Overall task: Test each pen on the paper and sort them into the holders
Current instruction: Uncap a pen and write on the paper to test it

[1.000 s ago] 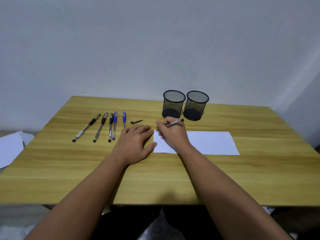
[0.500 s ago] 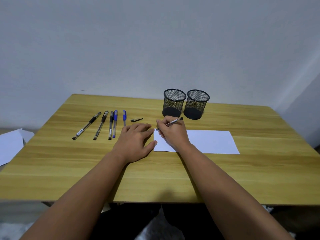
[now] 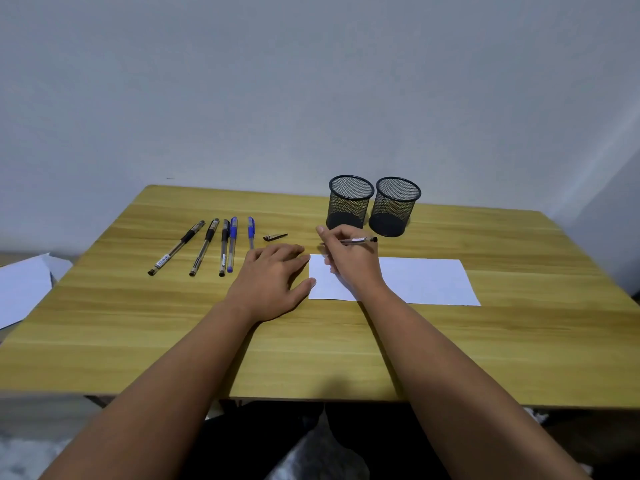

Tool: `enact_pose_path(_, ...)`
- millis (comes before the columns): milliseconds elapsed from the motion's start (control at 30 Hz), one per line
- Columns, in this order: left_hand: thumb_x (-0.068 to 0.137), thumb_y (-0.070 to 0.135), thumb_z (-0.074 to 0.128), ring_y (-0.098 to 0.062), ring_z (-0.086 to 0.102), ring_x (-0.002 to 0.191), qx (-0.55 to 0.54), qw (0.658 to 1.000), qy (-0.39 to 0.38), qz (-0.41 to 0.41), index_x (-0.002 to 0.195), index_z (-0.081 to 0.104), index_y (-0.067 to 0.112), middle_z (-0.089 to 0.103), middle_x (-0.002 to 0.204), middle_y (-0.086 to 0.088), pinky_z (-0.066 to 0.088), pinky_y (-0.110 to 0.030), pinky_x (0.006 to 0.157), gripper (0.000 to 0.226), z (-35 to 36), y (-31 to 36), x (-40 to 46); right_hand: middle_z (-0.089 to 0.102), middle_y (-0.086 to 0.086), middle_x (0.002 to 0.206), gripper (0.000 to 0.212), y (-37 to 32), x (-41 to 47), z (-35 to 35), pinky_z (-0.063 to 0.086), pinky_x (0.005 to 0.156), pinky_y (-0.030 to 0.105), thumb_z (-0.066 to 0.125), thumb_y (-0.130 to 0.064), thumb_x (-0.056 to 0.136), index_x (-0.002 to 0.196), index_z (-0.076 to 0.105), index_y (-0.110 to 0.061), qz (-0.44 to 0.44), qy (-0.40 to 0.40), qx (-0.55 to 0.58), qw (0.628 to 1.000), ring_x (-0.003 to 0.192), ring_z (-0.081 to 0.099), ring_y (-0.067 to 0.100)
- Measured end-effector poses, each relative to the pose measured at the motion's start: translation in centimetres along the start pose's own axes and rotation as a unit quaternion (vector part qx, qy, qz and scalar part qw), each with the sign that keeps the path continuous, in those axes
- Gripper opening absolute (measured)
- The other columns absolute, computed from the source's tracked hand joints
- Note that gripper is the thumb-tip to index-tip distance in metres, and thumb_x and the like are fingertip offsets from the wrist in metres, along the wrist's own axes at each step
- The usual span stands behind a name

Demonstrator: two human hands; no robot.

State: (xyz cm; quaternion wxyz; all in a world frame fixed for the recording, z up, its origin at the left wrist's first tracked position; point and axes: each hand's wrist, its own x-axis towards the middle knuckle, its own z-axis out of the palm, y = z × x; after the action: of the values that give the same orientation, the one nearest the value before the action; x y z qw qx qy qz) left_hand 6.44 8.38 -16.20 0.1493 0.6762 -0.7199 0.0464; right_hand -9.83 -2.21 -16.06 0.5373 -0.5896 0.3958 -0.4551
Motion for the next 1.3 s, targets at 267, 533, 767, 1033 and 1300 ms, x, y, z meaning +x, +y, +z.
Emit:
enact_pose_path(267,0.094,0.066,0.034,-0.014,0.036,0.142,0.005,1.000,-0.001,0.004,0.148,0.048,0.032,0.047,0.152,0.011,0.027,-0.043,0.112,0.065,-0.17,0.05,0.07,0.067,0.009,0.061,0.040,0.43,0.02,0.03,0.055,0.063,0.039,0.075,-0.030,0.099,0.061,0.063,-0.028,-0.010,0.008,-0.062,0.998,0.060,0.066,0.024)
enact_pose_path(533,0.093,0.067,0.035,-0.016,0.035,0.142,0.001,1.000,-0.006,0.004,0.145,0.052,0.035,0.047,0.152,0.010,0.027,-0.045,0.111,0.063,-0.08,-0.09,0.19,0.064,0.006,0.058,0.038,0.75,0.23,0.14,0.055,0.060,0.038,0.076,-0.027,0.097,0.063,0.062,-0.020,-0.031,-0.006,-0.107,0.994,0.057,0.065,0.023)
enact_pose_path(767,0.093,0.066,0.036,-0.016,0.038,0.141,-0.002,1.000,-0.003,0.005,0.143,0.055,0.033,0.049,0.150,0.008,0.029,-0.046,0.110,0.063,-0.09,-0.10,0.21,0.064,0.012,0.061,0.038,0.87,0.24,0.15,0.052,0.057,0.036,0.072,-0.021,0.099,0.064,0.061,-0.012,-0.023,0.005,-0.110,0.994,0.057,0.066,0.022)
enact_pose_path(1033,0.094,0.066,0.036,-0.017,0.038,0.141,-0.005,1.000,-0.005,0.005,0.144,0.054,0.032,0.050,0.150,0.007,0.029,-0.047,0.111,0.063,0.00,-0.12,0.16,0.061,0.023,0.062,0.038,0.74,0.11,0.07,0.052,0.054,0.038,0.068,-0.019,0.099,0.067,0.055,-0.002,-0.031,0.021,-0.128,0.991,0.054,0.065,0.030)
enact_pose_path(1300,0.093,0.067,0.034,-0.017,0.037,0.142,-0.002,1.000,-0.008,0.002,0.145,0.053,0.033,0.048,0.151,0.008,0.028,-0.046,0.112,0.065,-0.01,-0.05,0.18,0.061,0.032,0.067,0.038,0.54,-0.05,0.02,0.048,0.052,0.032,0.066,-0.018,0.099,0.067,0.054,-0.002,-0.037,0.032,-0.119,0.992,0.054,0.062,0.027)
